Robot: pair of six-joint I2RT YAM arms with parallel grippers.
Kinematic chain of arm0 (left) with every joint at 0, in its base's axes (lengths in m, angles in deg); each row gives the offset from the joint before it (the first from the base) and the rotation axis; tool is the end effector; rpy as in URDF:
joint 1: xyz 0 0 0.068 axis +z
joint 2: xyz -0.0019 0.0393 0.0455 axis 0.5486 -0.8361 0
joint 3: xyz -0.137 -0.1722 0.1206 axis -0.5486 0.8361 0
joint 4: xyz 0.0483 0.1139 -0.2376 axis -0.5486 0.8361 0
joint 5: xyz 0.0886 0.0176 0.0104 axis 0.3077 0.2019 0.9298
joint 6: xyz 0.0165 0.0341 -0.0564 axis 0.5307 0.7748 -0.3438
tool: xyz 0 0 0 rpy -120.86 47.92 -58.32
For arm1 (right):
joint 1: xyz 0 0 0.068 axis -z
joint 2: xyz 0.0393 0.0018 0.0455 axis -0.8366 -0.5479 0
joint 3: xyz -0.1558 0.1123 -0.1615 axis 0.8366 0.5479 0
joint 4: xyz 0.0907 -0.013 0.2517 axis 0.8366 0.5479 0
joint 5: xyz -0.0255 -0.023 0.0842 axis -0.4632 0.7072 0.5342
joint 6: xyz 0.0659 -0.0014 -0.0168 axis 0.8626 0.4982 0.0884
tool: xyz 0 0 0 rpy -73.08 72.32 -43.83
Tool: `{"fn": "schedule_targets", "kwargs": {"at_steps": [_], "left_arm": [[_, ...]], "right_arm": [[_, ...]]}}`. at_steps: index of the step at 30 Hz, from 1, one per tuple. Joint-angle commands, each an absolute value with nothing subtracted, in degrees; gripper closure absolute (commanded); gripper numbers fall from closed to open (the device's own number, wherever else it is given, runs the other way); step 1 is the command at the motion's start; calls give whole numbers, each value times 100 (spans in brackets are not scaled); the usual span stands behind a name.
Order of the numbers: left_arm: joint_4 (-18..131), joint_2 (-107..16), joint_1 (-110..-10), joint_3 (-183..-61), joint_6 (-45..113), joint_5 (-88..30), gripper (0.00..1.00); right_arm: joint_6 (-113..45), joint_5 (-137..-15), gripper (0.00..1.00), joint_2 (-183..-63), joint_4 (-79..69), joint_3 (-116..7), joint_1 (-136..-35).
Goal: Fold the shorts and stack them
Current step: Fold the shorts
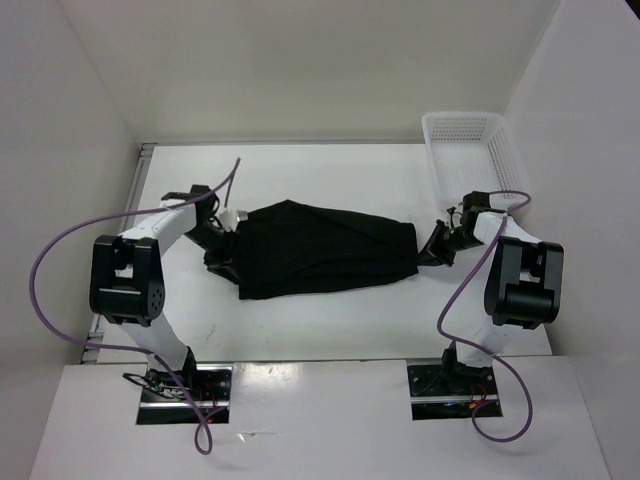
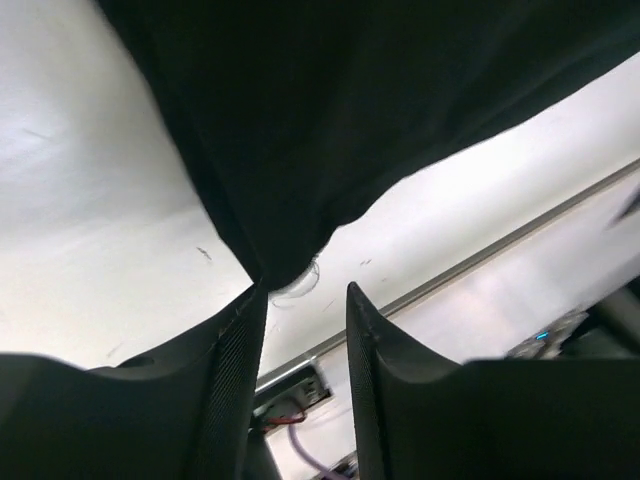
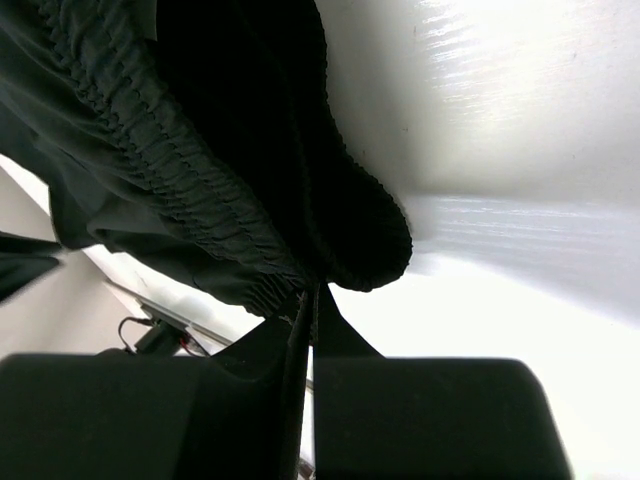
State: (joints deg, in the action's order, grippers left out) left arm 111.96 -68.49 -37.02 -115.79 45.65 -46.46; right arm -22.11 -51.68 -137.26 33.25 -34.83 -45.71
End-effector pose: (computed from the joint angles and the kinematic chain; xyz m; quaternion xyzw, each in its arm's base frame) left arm 0.3058 -0.0437 0.1437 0.0377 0.9740 -0.2221 0.0244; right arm 0.3000 -0.0290 0.1229 0.2156 0.9310 0.2827 0.0825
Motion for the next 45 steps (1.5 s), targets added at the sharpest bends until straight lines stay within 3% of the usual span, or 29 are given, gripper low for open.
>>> {"fn": "schedule_targets", "kwargs": {"at_steps": [1,10,19,22,24,32,36,45], "left_arm": [[11420,-7055,-3178,-12233,4582,-5419,54],[11457,-7557,-3125,-11927,4582,-5307,48],[11299,-7803,-3415,-11856,4582,-5298,48],[11298,-7935,-3415,-11804,4582,-5175,54],[11298,-7935,-3415,-11804,4582,-5175,65],[11184,-7768,-3415,-11927,4582,-5175,87],[11123,-7883,-3415,-11874,4582,-5314,100],[10613,-7074,-3415,-12207,4582,-5438,100]], "right_arm": [[-2365,-5157,97,-13754,3428,-3536,-4526],[-2365,-5051,94,-13806,3428,-3483,-4526],[-2365,-5051,94,-13859,3428,-3536,-4526],[-2365,-4998,94,-13859,3428,-3536,-4526],[-2365,-4998,94,-13807,3428,-3536,-4526],[-2365,-4998,94,-13806,3428,-3536,-4526],[-2365,-4998,100,-13806,3428,-3483,-4526],[-2417,-4490,100,-13806,3428,-3668,-4526]]}}
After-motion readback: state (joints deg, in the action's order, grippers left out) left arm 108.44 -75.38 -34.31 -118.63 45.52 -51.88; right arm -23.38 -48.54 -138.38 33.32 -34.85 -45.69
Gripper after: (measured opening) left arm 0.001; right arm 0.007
